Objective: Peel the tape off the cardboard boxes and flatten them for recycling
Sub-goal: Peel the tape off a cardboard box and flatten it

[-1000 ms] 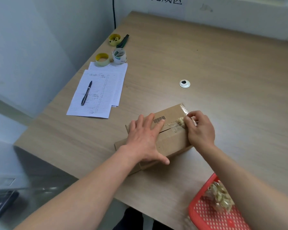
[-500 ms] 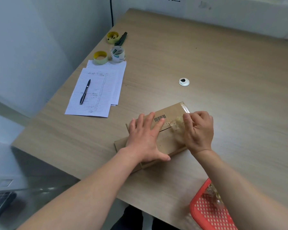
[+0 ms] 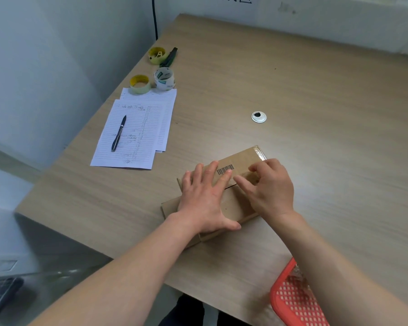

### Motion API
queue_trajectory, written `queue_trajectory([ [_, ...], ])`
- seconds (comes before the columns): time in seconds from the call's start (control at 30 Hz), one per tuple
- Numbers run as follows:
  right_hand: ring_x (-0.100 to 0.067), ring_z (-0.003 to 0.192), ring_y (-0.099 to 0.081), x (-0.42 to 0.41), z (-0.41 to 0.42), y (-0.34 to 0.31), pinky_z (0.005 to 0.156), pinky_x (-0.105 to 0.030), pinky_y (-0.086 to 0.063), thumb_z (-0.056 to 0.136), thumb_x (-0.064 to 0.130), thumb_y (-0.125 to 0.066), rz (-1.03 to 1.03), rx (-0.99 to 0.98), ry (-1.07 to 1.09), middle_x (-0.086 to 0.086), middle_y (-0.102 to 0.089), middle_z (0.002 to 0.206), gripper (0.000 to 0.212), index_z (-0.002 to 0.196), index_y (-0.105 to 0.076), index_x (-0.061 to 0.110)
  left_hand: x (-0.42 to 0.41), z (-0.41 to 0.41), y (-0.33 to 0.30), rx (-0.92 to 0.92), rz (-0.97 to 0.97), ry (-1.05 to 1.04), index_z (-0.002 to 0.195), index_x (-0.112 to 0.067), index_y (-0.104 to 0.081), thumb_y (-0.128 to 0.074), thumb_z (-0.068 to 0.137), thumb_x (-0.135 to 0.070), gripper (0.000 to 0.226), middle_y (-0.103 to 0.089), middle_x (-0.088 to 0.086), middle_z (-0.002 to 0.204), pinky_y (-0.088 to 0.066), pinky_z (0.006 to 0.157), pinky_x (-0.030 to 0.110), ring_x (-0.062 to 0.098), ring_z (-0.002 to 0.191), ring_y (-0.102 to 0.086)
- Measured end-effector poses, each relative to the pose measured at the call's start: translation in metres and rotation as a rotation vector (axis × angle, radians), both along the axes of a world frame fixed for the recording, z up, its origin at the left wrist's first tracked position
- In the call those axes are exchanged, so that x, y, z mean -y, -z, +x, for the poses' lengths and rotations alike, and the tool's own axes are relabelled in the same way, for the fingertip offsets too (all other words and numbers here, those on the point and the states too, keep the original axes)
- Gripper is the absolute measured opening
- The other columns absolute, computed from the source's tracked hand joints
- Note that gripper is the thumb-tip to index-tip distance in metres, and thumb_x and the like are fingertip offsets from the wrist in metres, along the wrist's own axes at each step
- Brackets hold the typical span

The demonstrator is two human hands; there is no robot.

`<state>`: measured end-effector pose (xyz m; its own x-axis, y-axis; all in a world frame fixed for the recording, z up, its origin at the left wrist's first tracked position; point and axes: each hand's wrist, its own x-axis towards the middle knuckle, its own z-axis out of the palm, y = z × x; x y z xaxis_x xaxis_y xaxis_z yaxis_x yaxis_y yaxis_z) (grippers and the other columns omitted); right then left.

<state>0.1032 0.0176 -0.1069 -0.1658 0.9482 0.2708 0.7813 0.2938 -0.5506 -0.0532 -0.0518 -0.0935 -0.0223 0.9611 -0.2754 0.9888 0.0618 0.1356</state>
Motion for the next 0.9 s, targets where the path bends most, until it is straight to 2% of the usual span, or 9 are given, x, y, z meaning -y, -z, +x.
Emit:
queue_trajectory([
  [0.17, -0.028, 0.074, -0.057, -0.011, 0.011, -0.007, 0.063, -0.028, -0.031, 0.081, 0.018, -0.078, -0.007, 0.027, -0.105, 0.0, -0.057, 0.075, 0.019, 0.075, -0.062, 0.012, 0.0, 0.0, 0.0, 0.009, -0.006, -0.002, 0.154, -0.041, 0.006, -0.064, 0.05, -0.089, 0.134, 0.015, -0.002, 0.162, 0.005, 0.12, 0.055, 0.035, 0.149, 0.011],
  [0.23, -0.027, 0.076, -0.06, -0.02, 0.022, -0.012, 0.068, -0.031, -0.038, 0.088, 0.019, -0.071, -0.132, -0.109, -0.005, 0.004, -0.06, 0.074, 0.009, 0.089, -0.064, 0.013, -0.001, 0.001, -0.001, 0.015, -0.008, 0.002, 0.154, -0.041, 0.005, -0.064, 0.05, -0.089, 0.134, 0.014, -0.002, 0.162, 0.005, 0.12, 0.054, 0.035, 0.149, 0.011],
  [0.33, -0.017, 0.08, -0.061, -0.032, 0.025, -0.018, 0.077, -0.029, -0.041, 0.093, 0.02, -0.065, -0.305, -0.302, 0.118, 0.009, -0.064, 0.073, 0.025, 0.118, -0.062, 0.019, -0.001, -0.001, -0.001, 0.022, -0.011, 0.0, 0.154, -0.041, 0.004, -0.065, 0.05, -0.088, 0.134, 0.014, -0.002, 0.162, 0.006, 0.12, 0.054, 0.034, 0.149, 0.012],
  [0.4, -0.018, 0.082, -0.06, -0.036, 0.023, -0.016, 0.076, -0.026, -0.038, 0.095, 0.021, -0.062, -0.341, -0.33, 0.186, 0.007, -0.064, 0.075, 0.021, 0.116, -0.064, 0.018, 0.0, -0.001, 0.0, 0.03, -0.005, -0.006, 0.154, -0.042, 0.004, -0.065, 0.049, -0.088, 0.134, 0.014, -0.002, 0.162, 0.005, 0.12, 0.054, 0.034, 0.15, 0.012],
  [0.47, -0.022, 0.084, -0.06, -0.033, 0.021, -0.016, 0.072, -0.025, -0.033, 0.098, 0.02, -0.056, -0.28, -0.296, 0.21, 0.004, -0.062, 0.077, 0.014, 0.104, -0.066, 0.015, 0.001, -0.001, -0.001, 0.024, 0.0, -0.007, 0.154, -0.042, 0.003, -0.065, 0.049, -0.089, 0.134, 0.014, -0.003, 0.162, 0.005, 0.12, 0.054, 0.033, 0.15, 0.011],
  [0.57, -0.027, 0.078, -0.056, -0.021, 0.018, -0.013, 0.066, -0.028, -0.028, 0.102, 0.027, -0.051, -0.19, -0.237, 0.158, 0.004, -0.057, 0.072, 0.023, 0.085, -0.06, 0.014, 0.0, 0.0, -0.001, 0.02, -0.001, -0.006, 0.155, -0.042, 0.003, -0.065, 0.05, -0.088, 0.134, 0.014, -0.003, 0.163, 0.005, 0.12, 0.054, 0.033, 0.15, 0.01],
  [0.67, -0.027, 0.088, -0.056, -0.015, 0.012, -0.008, 0.069, -0.03, -0.034, 0.09, 0.039, -0.068, -0.098, -0.053, 0.061, -0.002, -0.061, 0.087, 0.027, 0.091, -0.063, 0.013, 0.0, 0.001, -0.002, 0.026, -0.006, -0.011, 0.155, -0.042, 0.003, -0.066, 0.05, -0.088, 0.133, 0.015, -0.003, 0.163, 0.006, 0.12, 0.054, 0.034, 0.15, 0.012],
  [0.77, -0.026, 0.101, -0.052, -0.018, 0.015, -0.005, 0.068, -0.031, -0.036, 0.08, 0.045, -0.077, -0.077, 0.157, 0.088, -0.002, -0.061, 0.102, 0.037, 0.099, -0.066, 0.016, 0.001, 0.0, -0.003, 0.033, -0.008, -0.014, 0.155, -0.041, 0.003, -0.066, 0.05, -0.087, 0.133, 0.014, -0.002, 0.163, 0.006, 0.12, 0.054, 0.033, 0.15, 0.012],
  [0.9, -0.022, 0.092, -0.058, -0.023, 0.027, -0.001, 0.074, -0.025, -0.034, 0.084, 0.029, -0.078, -0.061, -0.04, 0.089, -0.003, -0.061, 0.102, 0.017, 0.091, -0.074, 0.014, 0.0, 0.0, -0.003, 0.023, -0.008, -0.008, 0.155, -0.041, 0.002, -0.066, 0.05, -0.088, 0.134, 0.013, -0.002, 0.163, 0.005, 0.12, 0.054, 0.033, 0.15, 0.011],
])
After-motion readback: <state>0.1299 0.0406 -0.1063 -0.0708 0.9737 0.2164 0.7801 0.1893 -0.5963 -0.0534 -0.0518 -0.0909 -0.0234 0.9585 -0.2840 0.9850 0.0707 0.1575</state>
